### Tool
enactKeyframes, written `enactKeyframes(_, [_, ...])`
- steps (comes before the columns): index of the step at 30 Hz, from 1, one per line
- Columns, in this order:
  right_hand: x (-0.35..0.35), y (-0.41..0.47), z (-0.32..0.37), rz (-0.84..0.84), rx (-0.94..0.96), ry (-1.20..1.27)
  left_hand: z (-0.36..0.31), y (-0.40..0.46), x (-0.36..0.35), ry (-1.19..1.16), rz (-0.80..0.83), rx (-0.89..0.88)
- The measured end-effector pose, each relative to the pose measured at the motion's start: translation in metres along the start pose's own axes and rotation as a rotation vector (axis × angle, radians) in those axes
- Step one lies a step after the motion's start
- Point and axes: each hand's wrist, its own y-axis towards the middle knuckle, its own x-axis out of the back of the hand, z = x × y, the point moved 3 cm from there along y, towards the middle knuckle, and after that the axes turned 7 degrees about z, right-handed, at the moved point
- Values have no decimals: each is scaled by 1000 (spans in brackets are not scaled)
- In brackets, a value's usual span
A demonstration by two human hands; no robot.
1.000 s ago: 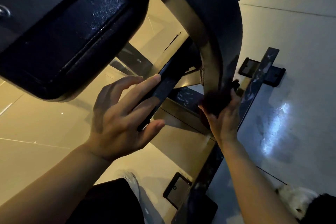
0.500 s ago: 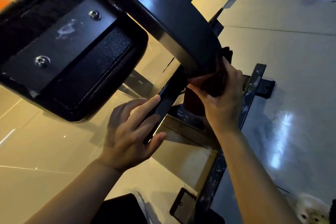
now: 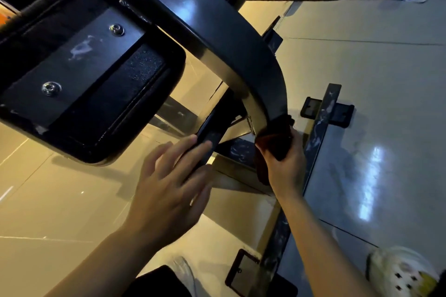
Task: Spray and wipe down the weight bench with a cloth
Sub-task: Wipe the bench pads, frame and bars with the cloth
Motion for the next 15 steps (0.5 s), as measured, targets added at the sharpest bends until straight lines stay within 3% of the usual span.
enactKeyframes(5, [5, -8, 9, 13, -79, 85, -33, -18, -2, -91, 80, -181])
enactKeyframes(9, [12, -30, 32, 104, -7, 123, -41, -31, 4, -324, 102, 110])
enactKeyframes(13, [25, -62, 59, 379, 16, 249, -50, -46, 16, -433, 115, 383])
enactKeyframes(15, [33, -81, 69, 543, -4, 315, -57, -54, 18, -620, 185, 516])
